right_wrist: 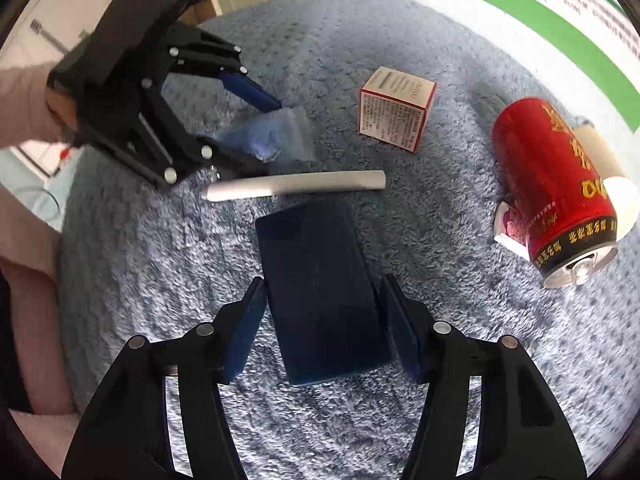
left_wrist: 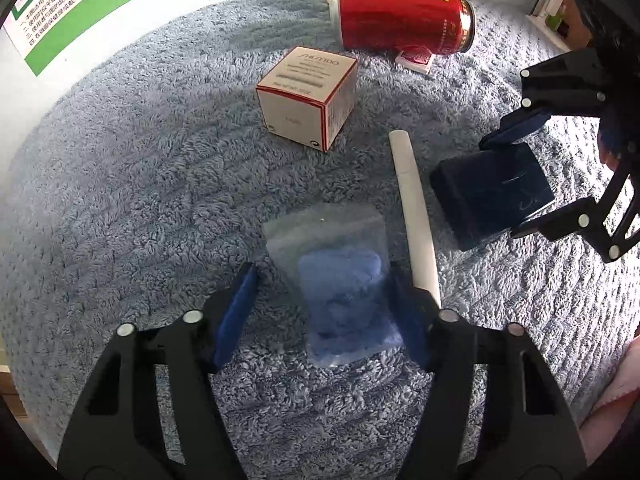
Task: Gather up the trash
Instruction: 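Grasp the blue pouch bag with the left gripper while the right gripper grasps the dark blue box, then carry the blue pouch and dark blue box over the wastebasket with both grippers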
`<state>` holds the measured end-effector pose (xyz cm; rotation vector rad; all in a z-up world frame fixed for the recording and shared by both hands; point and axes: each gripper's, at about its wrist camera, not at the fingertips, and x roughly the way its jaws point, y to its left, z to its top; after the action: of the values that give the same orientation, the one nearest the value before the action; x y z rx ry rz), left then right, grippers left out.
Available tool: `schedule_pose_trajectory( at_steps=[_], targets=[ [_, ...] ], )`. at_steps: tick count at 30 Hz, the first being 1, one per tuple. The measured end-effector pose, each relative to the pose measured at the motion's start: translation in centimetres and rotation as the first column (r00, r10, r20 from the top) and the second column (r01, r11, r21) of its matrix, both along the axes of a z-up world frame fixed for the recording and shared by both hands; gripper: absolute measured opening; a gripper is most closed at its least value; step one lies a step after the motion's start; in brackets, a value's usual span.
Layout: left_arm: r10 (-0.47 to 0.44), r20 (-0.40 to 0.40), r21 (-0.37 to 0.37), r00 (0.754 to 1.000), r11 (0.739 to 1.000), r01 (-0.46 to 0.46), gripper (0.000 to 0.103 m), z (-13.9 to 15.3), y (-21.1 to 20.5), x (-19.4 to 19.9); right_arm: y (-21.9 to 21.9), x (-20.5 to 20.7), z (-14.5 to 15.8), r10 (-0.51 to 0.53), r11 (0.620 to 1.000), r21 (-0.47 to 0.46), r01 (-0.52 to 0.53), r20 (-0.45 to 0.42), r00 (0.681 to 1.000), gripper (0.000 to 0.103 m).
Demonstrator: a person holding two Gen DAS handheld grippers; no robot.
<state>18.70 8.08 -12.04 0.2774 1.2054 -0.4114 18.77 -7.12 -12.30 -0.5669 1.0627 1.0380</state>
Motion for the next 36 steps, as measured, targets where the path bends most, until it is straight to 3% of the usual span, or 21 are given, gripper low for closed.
schedule_pose_trajectory(
  at_steps=[4, 5, 10, 14, 25, 36],
  targets=[
    [0.014, -0.012, -0.002, 1.0, 1.0, -0.014, 0.035, 0.6, 1.0, 0.2, -0.2, 0.2, 0.4, -0.01, 1.0, 0.013, 0.011, -0.021, 1.0, 0.055],
    [0.008, -0.015, 0.004, 1.0, 1.0, -0.008, 0.035, 0.6, 1.0, 0.2, -0.3, 0.2, 0.6, -0.011, 1.0, 0.015, 0.012, -0.019, 1.0, 0.055],
    [0.011, -0.027, -0.03, 1.0, 0.999, -0.012, 0.034, 1.3, 1.6, -0.7, -0.7, 0.2, 2.1, -0.02, 0.999, 0.033, 0.02, -0.011, 1.0, 0.054],
    [0.026, 0.016, -0.027, 1.0, 0.999, -0.025, 0.034, 3.2, 1.9, -1.9, -1.1, -0.2, 3.6, -0.019, 0.998, 0.061, 0.019, -0.006, 1.0, 0.053],
    [0.084, 0.09, 0.023, 0.992, 0.996, -0.086, 0.034, 6.7, 3.5, -4.7, -1.1, -2.0, 6.3, 0.0, 0.995, 0.098, 0.0, 0.0, 1.0, 0.053],
    [0.244, 0.14, 0.057, 0.96, 0.966, -0.254, 0.034, 8.6, 5.5, -11.3, 3.0, -5.4, 8.8, 0.177, 0.974, 0.139, -0.182, 0.044, 0.983, 0.053]
  ],
)
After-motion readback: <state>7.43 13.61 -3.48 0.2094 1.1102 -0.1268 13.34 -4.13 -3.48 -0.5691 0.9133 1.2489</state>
